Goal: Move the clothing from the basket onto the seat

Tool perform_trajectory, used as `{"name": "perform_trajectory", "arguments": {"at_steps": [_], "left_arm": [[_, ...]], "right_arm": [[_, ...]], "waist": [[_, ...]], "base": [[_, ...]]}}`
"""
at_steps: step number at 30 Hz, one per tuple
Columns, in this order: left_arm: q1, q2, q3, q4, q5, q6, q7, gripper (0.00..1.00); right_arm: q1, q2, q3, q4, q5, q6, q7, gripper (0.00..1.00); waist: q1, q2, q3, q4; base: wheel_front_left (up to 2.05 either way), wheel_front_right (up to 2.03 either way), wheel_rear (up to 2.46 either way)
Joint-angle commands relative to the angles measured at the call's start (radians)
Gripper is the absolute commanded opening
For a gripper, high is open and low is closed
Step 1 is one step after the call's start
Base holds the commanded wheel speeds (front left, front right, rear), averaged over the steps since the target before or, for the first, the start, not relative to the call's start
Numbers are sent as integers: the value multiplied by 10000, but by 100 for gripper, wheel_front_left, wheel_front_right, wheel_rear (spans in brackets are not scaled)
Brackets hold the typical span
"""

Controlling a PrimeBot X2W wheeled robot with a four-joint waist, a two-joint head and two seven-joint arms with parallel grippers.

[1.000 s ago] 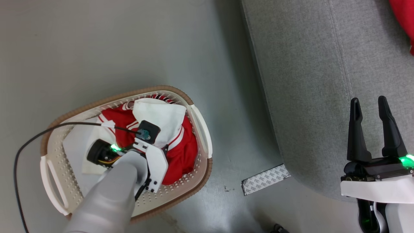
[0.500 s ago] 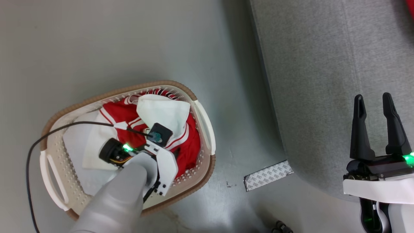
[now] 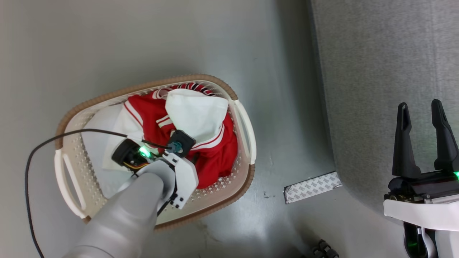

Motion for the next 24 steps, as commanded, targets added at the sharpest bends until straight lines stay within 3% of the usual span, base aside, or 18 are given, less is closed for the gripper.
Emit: {"name": "perform_trajectory", "arguments": {"at_steps": [1, 8, 13, 24], "left_arm": [[-74, 2, -75, -26, -221, -21, -78, 0], [0, -187, -918, -438, -1031, -22, -384, 0], [275, -299, -1267, -1053, -2193, -22, -695, 0], [1168, 101, -1699, -2928, -4234, -22, -1136, 0]], "right_arm": [[75, 18, -54, -65, -76, -22, -1, 100], [-69, 16, -60, 27, -159, -22, -1, 100], [-96, 17, -110, 189, -247, -22, -1, 100], [256, 8, -191, 911, -329, -22, -1, 100]], "waist": [[-1, 0, 48, 54], [-1, 0, -75, 281], [-1, 0, -568, 537], [-1, 0, -2866, 1296]], "base": [[0, 0, 0], [0, 0, 0], [0, 0, 0], [0, 0, 0]]}}
